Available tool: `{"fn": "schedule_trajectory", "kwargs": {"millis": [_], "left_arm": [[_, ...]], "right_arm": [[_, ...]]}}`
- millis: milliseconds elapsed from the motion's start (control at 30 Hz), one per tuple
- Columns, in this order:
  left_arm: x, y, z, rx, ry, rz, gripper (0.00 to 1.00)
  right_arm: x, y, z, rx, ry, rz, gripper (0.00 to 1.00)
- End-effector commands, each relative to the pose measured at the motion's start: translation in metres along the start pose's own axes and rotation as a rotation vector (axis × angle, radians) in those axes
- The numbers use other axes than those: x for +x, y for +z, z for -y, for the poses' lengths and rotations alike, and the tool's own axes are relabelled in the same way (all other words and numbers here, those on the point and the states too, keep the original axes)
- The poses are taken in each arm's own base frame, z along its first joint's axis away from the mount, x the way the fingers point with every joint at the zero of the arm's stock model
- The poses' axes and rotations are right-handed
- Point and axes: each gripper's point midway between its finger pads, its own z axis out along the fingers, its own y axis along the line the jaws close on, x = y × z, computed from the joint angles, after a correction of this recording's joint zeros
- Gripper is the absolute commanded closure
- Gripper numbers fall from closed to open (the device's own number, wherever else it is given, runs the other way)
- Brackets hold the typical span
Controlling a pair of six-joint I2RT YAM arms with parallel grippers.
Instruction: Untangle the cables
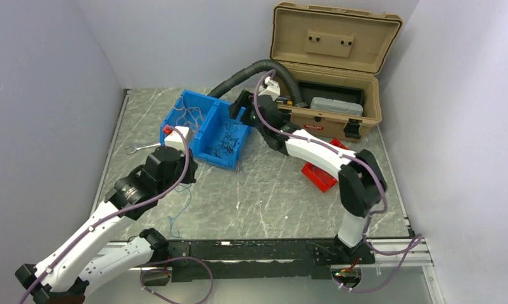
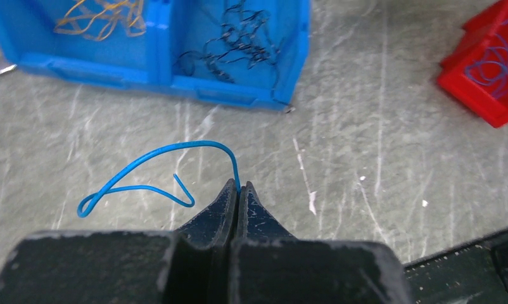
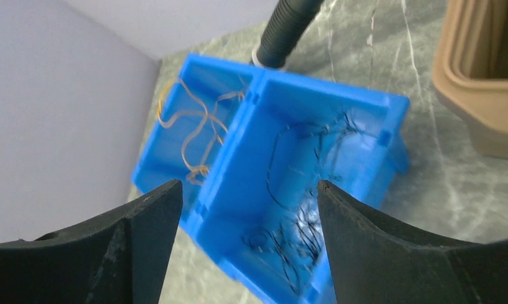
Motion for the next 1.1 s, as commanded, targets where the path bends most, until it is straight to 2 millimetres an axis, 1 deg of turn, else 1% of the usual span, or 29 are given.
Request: {"fn": "schedule_trajectory", "kwargs": {"millis": [0,33,100,133,200,300,333,367,400,467,500,533,600,700,767,833,900,967,1033,1067], "left_arm": [[-0.038,-0.003,0.044,0.206,0.037,0.078,1.0],[-0.043,-0.002,0.053,0.244,0.04,0.083,1.0],[-0.052,-0.001,0.07,0.31,0.044,0.09,1.0],[-0.058,0.002,0.078,0.339,0.045,0.094,1.0],[-0.069,0.005,0.096,0.396,0.048,0.101,1.0],[-0.101,0.005,0.124,0.483,0.056,0.141,1.0],[-0.117,0.002,0.135,0.511,0.064,0.165,1.0],[-0.123,0.003,0.14,0.525,0.072,0.17,1.0],[-0.139,-0.002,0.147,0.543,0.076,0.203,1.0],[-0.152,-0.005,0.154,0.565,0.079,0.229,1.0],[-0.152,-0.005,0.157,0.579,0.076,0.228,1.0],[-0.148,-0.002,0.159,0.59,0.067,0.222,1.0],[-0.129,0.009,0.162,0.616,0.047,0.185,1.0],[-0.081,0.032,0.168,0.68,0.018,0.107,1.0],[-0.045,0.052,0.165,0.687,-0.012,0.048,1.0],[-0.016,0.069,0.165,0.689,-0.018,0.007,1.0],[0.003,0.082,0.162,0.66,-0.013,-0.03,1.0],[0.015,0.094,0.157,0.611,0.004,-0.071,0.99],[0.025,0.102,0.15,0.558,0.031,-0.122,0.88],[0.028,0.104,0.145,0.53,0.04,-0.134,0.79]], "right_arm": [[-0.034,-0.06,-0.027,-0.207,-0.193,0.062,0.19],[-0.026,-0.071,-0.014,-0.204,-0.219,0.039,0.19],[-0.032,-0.099,-0.002,-0.244,-0.236,0.032,0.19],[-0.033,-0.11,0.006,-0.255,-0.236,0.028,0.19],[-0.035,-0.131,0.03,-0.249,-0.229,0.025,0.19],[-0.035,-0.159,0.052,-0.25,-0.244,0.021,0.19],[-0.036,-0.169,0.058,-0.253,-0.26,0.025,0.19],[-0.032,-0.173,0.064,-0.245,-0.276,0.009,0.2],[-0.034,-0.182,0.064,-0.252,-0.289,0.013,0.2],[-0.029,-0.195,0.067,-0.26,-0.309,-0.009,0.2],[-0.027,-0.199,0.067,-0.268,-0.316,-0.019,0.2],[-0.025,-0.203,0.068,-0.271,-0.318,-0.028,0.19],[-0.022,-0.209,0.071,-0.268,-0.323,-0.044,0.19],[-0.015,-0.213,0.08,-0.239,-0.316,-0.07,0.15],[-0.011,-0.215,0.084,-0.229,-0.301,-0.083,0.15],[-0.006,-0.215,0.086,-0.232,-0.288,-0.096,0.15],[0.001,-0.214,0.087,-0.239,-0.28,-0.122,0.14],[0.008,-0.211,0.086,-0.248,-0.278,-0.159,0.12],[0.016,-0.209,0.085,-0.26,-0.278,-0.2,0.1],[0.019,-0.207,0.086,-0.262,-0.277,-0.214,0.08]]}}
